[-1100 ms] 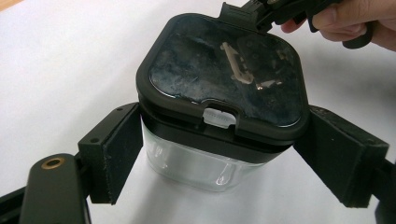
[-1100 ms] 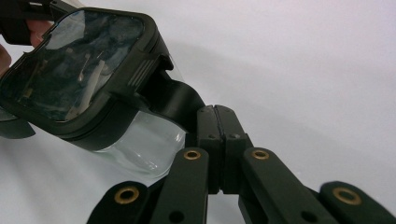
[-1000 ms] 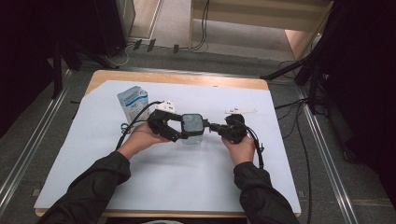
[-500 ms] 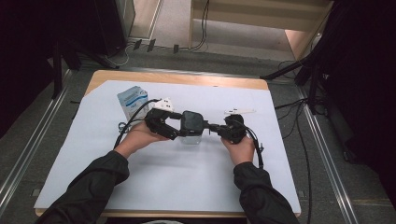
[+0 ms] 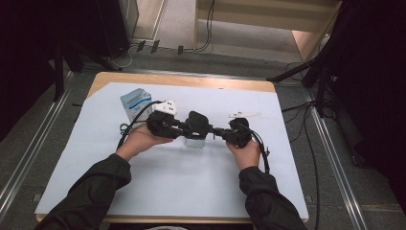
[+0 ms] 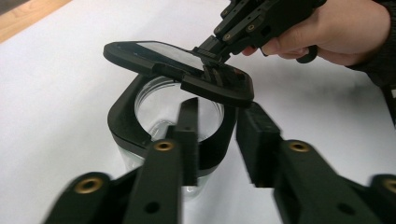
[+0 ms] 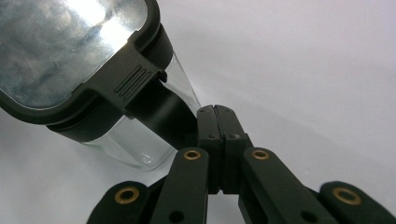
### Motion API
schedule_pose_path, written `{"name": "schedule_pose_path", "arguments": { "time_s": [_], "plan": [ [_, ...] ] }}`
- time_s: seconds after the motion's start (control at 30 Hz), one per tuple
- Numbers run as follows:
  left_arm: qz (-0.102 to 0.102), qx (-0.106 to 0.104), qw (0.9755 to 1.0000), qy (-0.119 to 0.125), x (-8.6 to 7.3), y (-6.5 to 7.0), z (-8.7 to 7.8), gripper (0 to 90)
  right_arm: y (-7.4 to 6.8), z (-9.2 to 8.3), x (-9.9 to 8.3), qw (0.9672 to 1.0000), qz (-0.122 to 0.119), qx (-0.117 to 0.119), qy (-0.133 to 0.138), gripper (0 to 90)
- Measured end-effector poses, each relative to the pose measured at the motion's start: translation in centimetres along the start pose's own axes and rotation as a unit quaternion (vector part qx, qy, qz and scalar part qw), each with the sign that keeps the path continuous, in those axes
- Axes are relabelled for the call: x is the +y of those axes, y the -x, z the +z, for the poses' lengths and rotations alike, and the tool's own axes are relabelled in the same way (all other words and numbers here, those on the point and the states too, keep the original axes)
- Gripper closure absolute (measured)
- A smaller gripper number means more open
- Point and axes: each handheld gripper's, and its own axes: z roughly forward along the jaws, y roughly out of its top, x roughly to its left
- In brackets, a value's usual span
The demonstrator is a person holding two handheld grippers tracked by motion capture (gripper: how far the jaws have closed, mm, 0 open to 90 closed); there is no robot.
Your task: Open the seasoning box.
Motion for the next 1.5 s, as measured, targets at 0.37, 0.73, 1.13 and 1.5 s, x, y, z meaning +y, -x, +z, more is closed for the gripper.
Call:
{"name": "schedule_pose_path", "arguments": {
  "time_s": [0.37,0.73,1.13,1.5],
  "plan": [
    [-0.016,-0.005,0.9998,-0.007,0.8,0.1,0.2,88.2,0.0,0.0,0.0,1.0,0.0,-0.001,0.0,90.0],
    [-0.022,0.008,0.9997,-0.003,2.2,0.9,0.5,87.9,-0.2,-0.1,-0.1,1.0,0.005,-0.002,0.002,90.0],
    [-0.021,0.006,0.9997,-0.008,3.1,1.2,1.5,88.1,-0.3,-0.3,-0.4,0.9999,0.013,-0.002,0.008,90.0],
    [-0.019,0.01,0.9996,-0.016,4.2,1.4,3.1,88.5,-0.6,-0.5,-1.0,0.9995,0.022,-0.004,0.021,90.0]
  ]
}}
